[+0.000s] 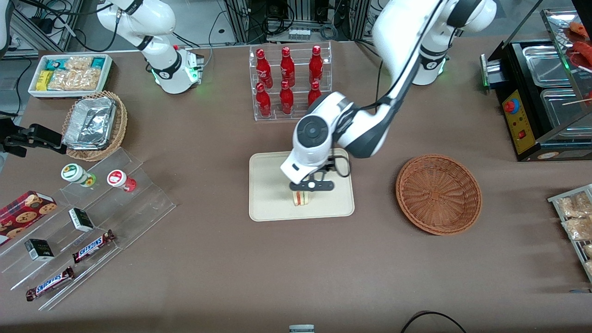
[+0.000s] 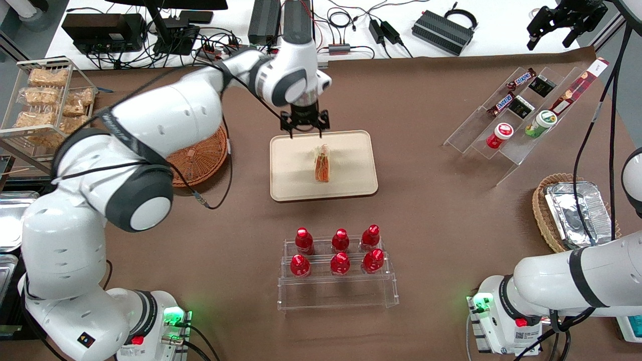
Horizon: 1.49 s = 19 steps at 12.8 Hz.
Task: Place sandwich from basket to tray
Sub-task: 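Carry the sandwich to the cream tray and set it down upright, then open the left gripper and raise it away from the sandwich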
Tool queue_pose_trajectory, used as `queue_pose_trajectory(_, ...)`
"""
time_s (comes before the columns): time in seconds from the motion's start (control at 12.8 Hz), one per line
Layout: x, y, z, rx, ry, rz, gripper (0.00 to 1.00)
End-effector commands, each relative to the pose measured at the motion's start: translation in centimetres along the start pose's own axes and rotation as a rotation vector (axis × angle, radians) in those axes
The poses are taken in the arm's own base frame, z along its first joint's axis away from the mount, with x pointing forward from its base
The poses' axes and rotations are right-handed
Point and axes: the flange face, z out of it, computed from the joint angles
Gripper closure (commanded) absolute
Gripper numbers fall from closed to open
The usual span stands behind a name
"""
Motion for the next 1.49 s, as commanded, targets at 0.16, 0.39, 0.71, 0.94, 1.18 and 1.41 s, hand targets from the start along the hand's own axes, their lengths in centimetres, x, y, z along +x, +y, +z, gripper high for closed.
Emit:
queue_pose_trajectory(0.16, 0.6, -9.0, -11.0, 0.013, 0.005, -0.110, 0.01)
queue_pose_trajectory(0.39, 1.6, -14.8, -14.2, 0.078, 0.020, -0.160, 0.01)
queue_pose_trajectory(0.71, 2.8, -23.4, -17.7, 0.079, -0.011, -0.114, 0.01)
queue_pose_trajectory(0.94, 3.1, -28.6, -19.8, 0.064, -0.021, -0.080, 0.01)
queue_pose_trajectory(1.18, 1.7, -33.2, -22.1, 0.059, -0.043, -0.032, 0.01)
queue_pose_trajectory(1.41, -0.6, -36.0, -23.0, 0.047, -0.038, -0.029, 0.01)
